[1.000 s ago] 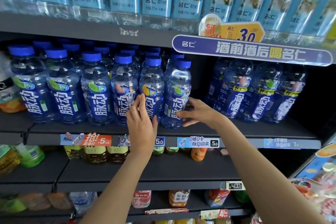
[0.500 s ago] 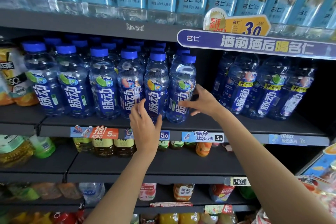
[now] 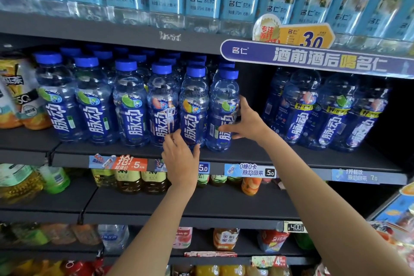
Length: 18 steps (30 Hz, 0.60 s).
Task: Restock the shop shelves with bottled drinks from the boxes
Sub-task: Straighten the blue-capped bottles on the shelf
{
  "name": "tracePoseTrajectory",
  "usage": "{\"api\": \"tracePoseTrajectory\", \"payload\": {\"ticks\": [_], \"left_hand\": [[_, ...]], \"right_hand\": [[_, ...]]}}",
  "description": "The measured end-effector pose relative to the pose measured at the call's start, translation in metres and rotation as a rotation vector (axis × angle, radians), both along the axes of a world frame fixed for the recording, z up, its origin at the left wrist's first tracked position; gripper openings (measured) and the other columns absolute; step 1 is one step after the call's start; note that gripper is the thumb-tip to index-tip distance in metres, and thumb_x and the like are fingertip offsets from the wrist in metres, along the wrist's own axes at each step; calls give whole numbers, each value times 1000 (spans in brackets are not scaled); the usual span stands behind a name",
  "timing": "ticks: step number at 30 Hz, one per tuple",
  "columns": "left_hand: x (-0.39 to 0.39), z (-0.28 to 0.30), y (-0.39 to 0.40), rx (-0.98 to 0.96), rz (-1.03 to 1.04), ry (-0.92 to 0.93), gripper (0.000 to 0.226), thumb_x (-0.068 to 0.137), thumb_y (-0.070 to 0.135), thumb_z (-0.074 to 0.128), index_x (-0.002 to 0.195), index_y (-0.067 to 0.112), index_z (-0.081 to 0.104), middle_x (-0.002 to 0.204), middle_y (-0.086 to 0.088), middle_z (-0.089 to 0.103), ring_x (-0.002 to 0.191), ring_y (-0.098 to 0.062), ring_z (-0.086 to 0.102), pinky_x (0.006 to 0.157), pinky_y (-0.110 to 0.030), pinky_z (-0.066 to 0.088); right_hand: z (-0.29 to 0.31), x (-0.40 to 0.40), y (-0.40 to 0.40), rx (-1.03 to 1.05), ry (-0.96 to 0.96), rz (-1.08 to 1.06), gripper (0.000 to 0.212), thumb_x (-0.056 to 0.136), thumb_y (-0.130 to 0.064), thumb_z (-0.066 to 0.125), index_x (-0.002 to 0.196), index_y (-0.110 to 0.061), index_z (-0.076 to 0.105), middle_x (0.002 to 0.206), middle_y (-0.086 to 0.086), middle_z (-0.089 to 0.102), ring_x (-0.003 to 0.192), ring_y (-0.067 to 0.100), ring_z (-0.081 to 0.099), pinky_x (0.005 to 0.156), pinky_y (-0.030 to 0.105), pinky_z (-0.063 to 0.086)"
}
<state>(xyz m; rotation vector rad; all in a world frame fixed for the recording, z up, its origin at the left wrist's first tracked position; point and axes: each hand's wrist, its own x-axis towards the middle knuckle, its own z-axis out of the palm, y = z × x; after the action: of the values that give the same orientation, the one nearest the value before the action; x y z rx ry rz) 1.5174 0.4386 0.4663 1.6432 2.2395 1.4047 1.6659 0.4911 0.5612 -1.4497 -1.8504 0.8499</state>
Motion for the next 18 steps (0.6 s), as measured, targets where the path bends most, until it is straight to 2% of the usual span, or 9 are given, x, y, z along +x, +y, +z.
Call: {"api": "tracePoseTrajectory", "payload": {"ticks": [4,7,11,13,15,18], "left_hand": [[1,1,0,-8,3,-41,55,83,26,67,126,5,42,125,-15,44,115,-28,43,91,-39,39],[0,2,0,-13,4,-53,54,81,27,69,123,6,43,122,-14,46,112,-29,44,90,-39,39],[-1,3,1,-23,22,-54,56,80,32,69,123,7,43,121,-12,47,111,-28,44,89,-40,38],[0,3,0,-36,36,-59,56,81,34,68,124,8,42,122,-11,46,112,-28,44,90,-40,37],[2,3,0,-39,44,-64,57,82,34,67,125,9,41,123,-11,45,113,-28,44,91,-40,37],[2,4,-1,-47,49,-30,59,84,36,64,130,8,39,126,-11,43,115,-27,43,91,-39,36]], "right_hand": [[-4,0,-2,-16,67,-25,83,71,-15,80,136,-23,29,101,-8,54,97,17,57,63,30,59],[-17,3,-5,-44,147,-85,85,72,-19,79,139,-20,27,94,-11,52,96,16,57,71,34,58],[-27,3,-8,-47,184,-125,91,71,-23,80,142,-19,23,116,1,53,106,20,56,75,35,57],[-28,1,-8,-21,145,-127,92,71,-25,80,143,-18,23,118,1,53,102,17,55,77,37,57],[-28,-2,-9,34,97,-136,94,69,-28,81,143,-18,22,123,3,54,102,16,55,86,40,54],[-27,-11,-12,159,-42,-175,104,66,-35,82,145,-15,16,135,8,47,119,24,49,96,39,45]]}}
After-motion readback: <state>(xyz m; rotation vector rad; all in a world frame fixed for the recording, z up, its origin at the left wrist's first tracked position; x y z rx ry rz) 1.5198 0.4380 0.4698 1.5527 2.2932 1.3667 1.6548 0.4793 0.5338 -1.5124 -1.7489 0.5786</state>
